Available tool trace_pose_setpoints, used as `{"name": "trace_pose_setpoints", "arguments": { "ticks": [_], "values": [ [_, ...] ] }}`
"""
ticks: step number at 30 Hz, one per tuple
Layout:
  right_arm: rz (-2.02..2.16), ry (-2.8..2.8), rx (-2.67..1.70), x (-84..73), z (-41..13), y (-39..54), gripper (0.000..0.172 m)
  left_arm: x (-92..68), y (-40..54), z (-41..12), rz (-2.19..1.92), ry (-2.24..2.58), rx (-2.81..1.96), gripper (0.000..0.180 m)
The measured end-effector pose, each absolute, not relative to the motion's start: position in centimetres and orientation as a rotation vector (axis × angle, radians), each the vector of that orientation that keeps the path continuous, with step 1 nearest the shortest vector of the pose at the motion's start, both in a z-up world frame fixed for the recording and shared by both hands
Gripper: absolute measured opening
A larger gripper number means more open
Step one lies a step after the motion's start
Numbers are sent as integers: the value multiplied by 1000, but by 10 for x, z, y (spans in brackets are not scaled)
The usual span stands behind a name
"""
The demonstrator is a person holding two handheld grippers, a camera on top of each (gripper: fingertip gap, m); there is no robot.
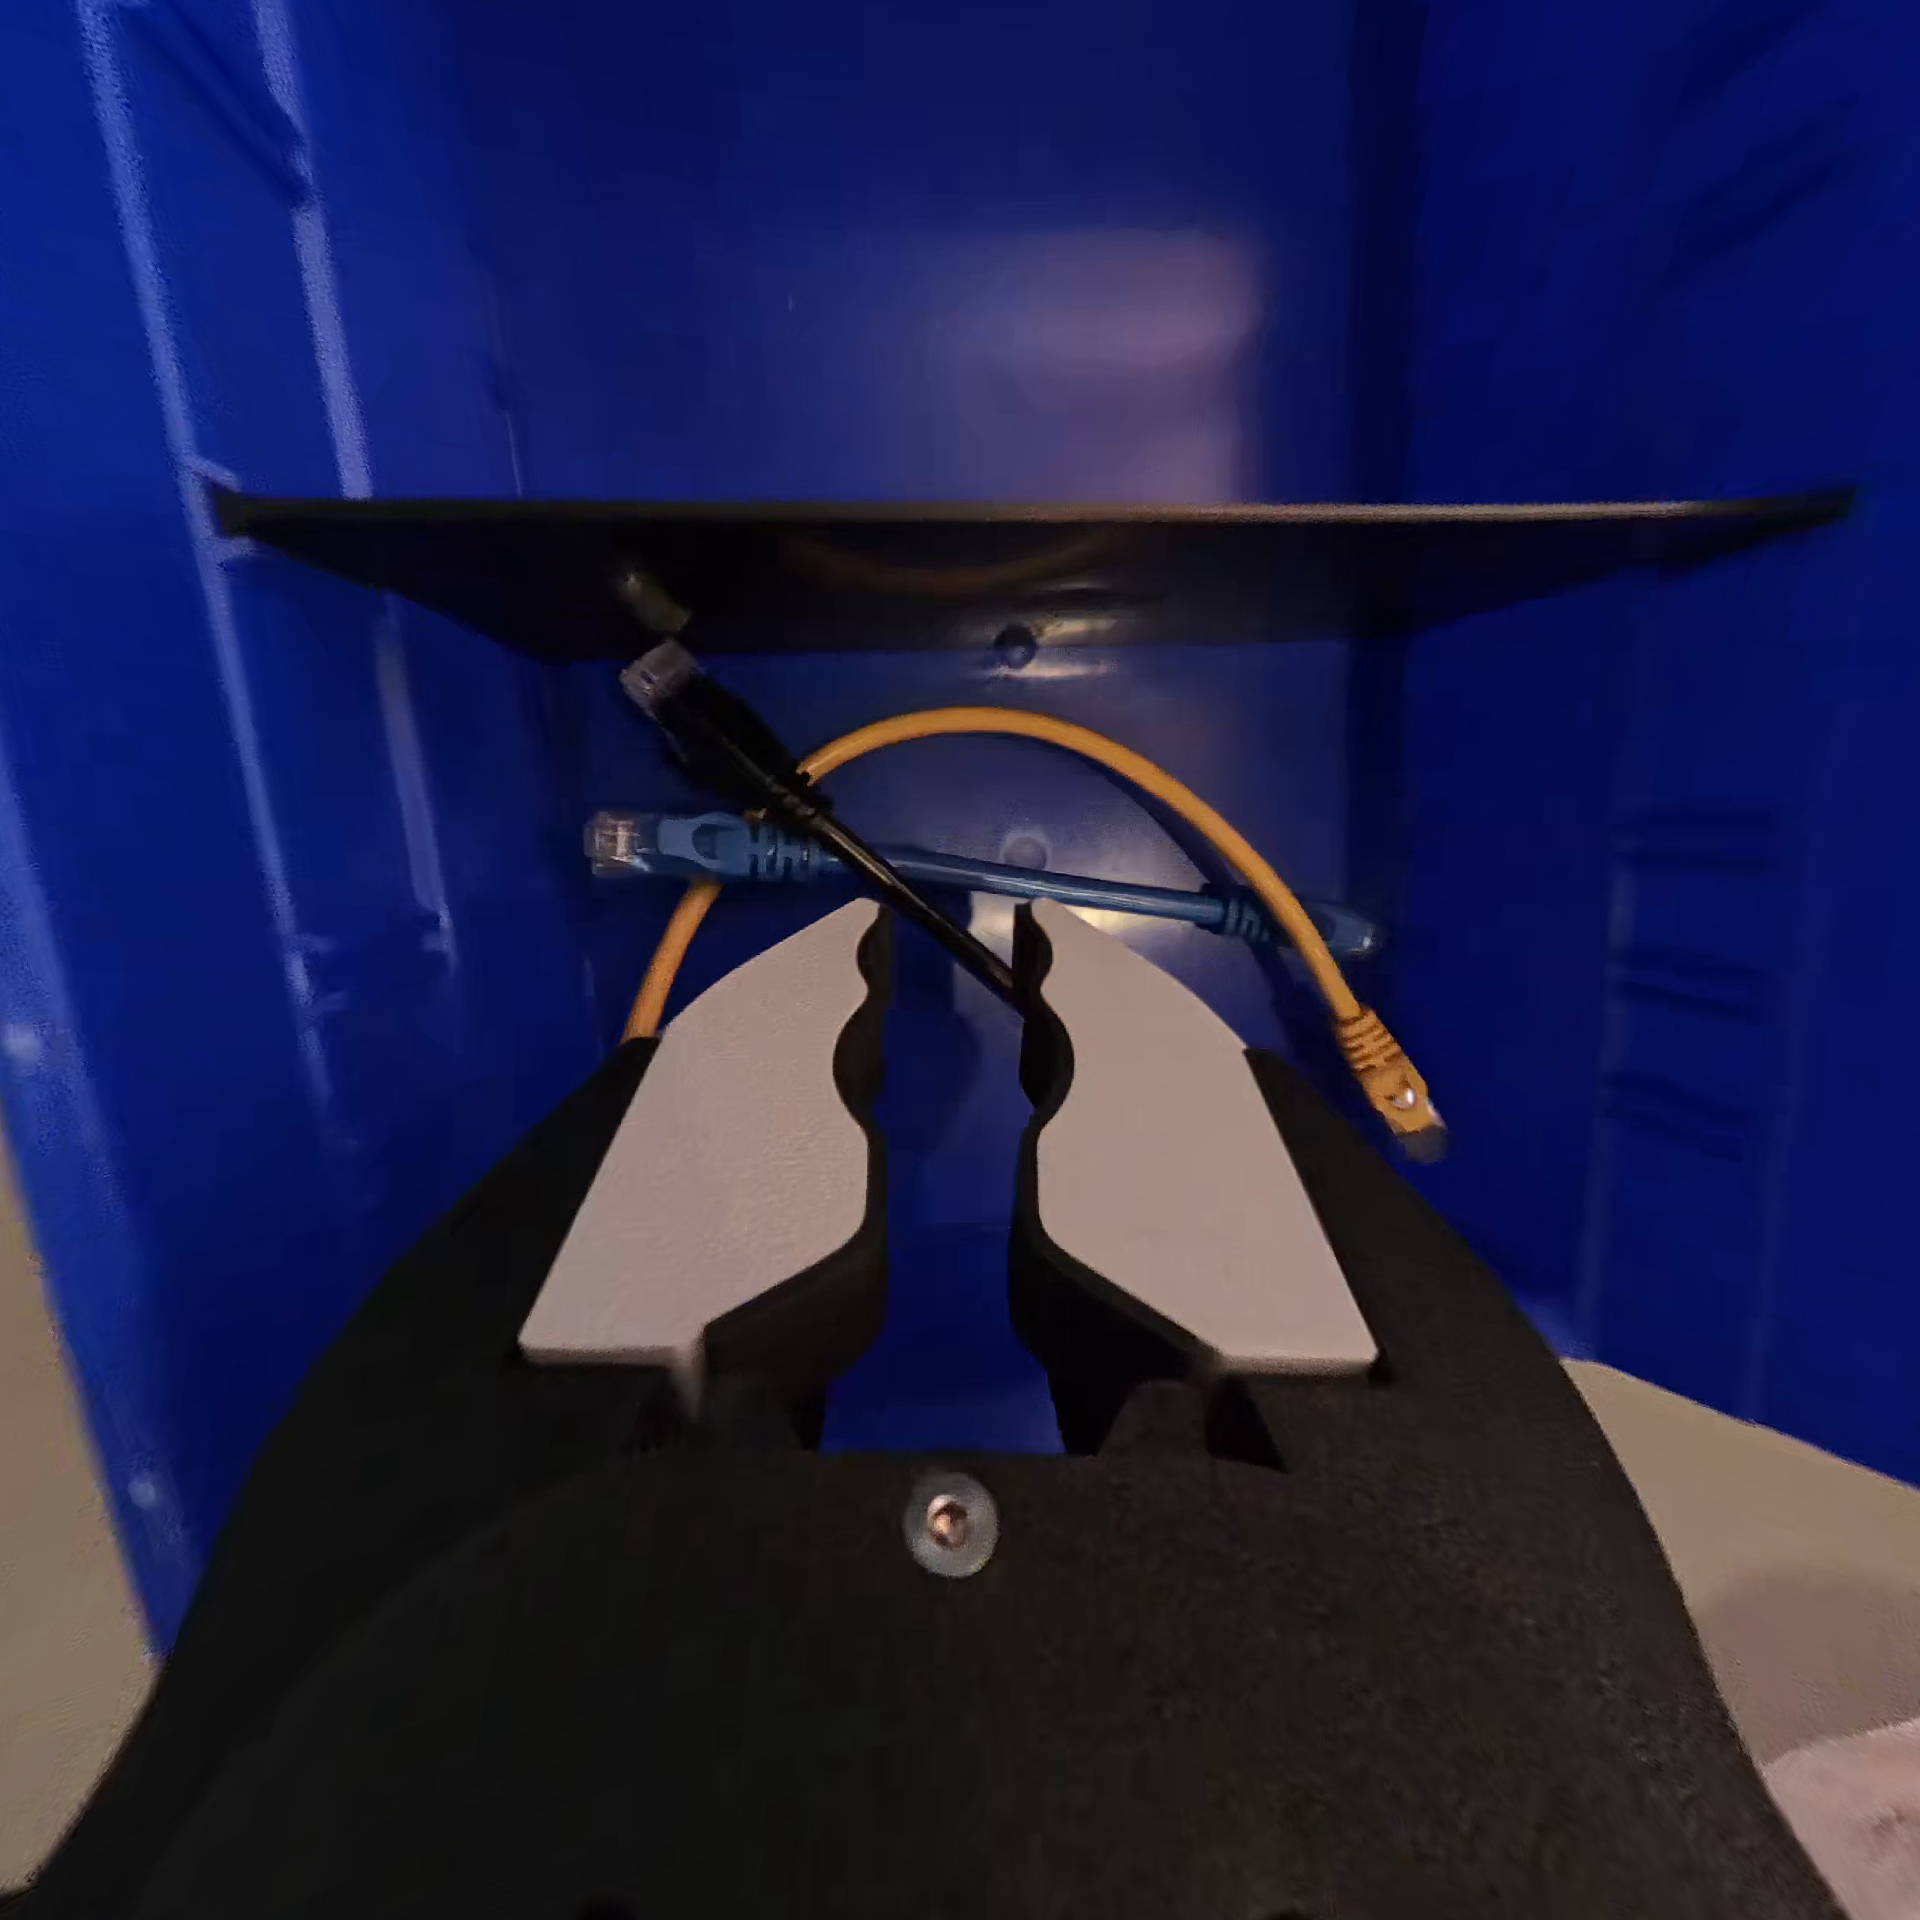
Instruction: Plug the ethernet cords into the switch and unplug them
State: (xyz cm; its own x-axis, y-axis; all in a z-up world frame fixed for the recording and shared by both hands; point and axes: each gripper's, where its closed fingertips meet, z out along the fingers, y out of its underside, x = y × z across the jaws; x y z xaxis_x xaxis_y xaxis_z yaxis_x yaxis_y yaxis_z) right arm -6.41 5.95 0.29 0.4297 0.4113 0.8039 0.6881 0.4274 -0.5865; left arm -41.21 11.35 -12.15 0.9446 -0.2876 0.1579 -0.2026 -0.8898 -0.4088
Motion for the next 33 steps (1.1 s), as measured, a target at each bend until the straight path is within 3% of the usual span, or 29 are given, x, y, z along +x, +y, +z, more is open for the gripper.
{"name": "trace_pose_setpoints", "arguments": {
  "ticks": [6,18,23,29,33],
  "values": [
    [-216,-1172,-1176,-64,7,58,29,-413,114,-138,-141,388,-2814,13],
    [-220,-1173,-1165,-63,11,57,29,-397,97,-148,-179,494,-2928,16],
    [-225,-1170,-1168,-61,10,58,29,-397,98,-113,-288,493,-2795,15],
    [-231,-1172,-1179,-60,6,61,29,-371,94,-28,-470,632,-2409,6],
    [-237,-1179,-1188,-60,3,62,29,-354,87,-13,-375,790,-2332,5]
  ]
}}
